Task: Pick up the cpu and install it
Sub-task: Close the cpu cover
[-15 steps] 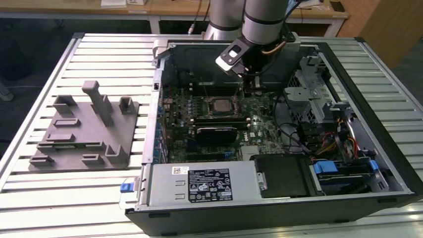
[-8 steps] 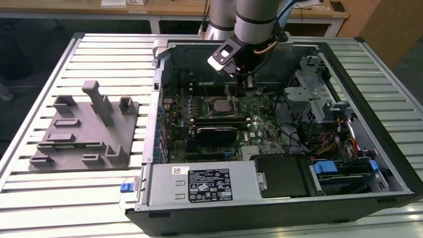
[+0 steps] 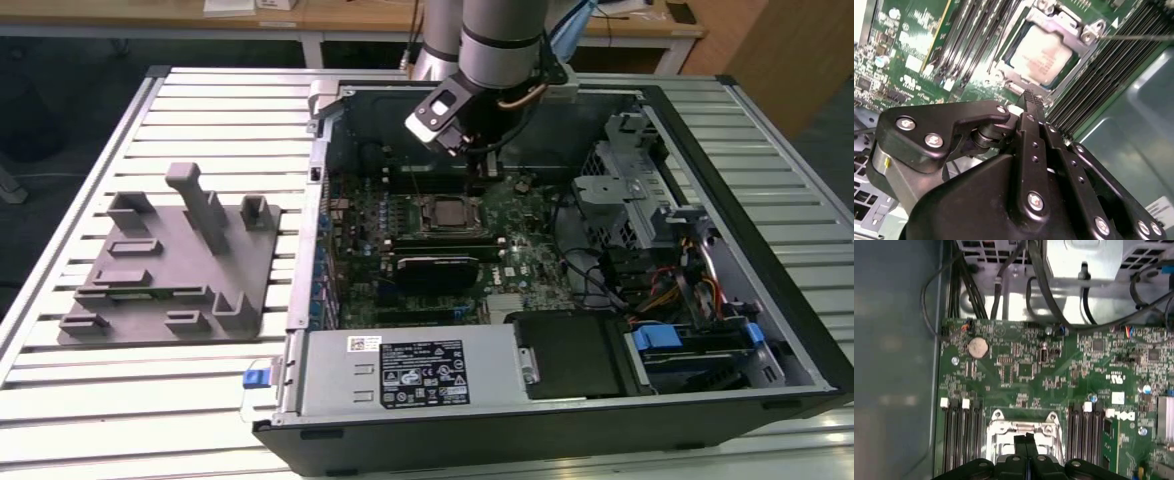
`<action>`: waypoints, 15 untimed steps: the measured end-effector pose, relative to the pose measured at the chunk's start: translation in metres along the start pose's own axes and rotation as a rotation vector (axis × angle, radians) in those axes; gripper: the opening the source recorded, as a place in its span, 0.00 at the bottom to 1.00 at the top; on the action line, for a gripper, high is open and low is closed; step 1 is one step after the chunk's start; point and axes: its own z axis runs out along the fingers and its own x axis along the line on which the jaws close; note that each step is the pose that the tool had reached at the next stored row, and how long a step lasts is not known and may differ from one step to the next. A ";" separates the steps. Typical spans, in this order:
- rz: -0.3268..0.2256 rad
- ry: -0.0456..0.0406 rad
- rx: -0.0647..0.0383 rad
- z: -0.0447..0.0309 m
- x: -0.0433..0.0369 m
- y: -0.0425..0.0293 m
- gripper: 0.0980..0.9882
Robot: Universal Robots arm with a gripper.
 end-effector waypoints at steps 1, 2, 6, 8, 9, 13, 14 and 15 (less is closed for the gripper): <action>0.000 0.0000 0.000 0.0003 0.0001 -0.0021 0.01; 0.000 0.0000 0.000 0.0010 0.0002 -0.0038 0.01; 0.002 -0.0020 0.001 0.0060 0.0002 -0.0086 0.01; 0.003 -0.0031 0.001 0.0091 0.0002 -0.0118 0.01; 0.003 -0.0036 0.002 0.0107 0.0002 -0.0137 0.01; 0.005 -0.0052 0.004 0.0163 0.0003 -0.0206 0.01; 0.006 -0.0054 0.004 0.0176 0.0003 -0.0223 0.01; 0.007 -0.0056 0.004 0.0189 0.0004 -0.0238 0.01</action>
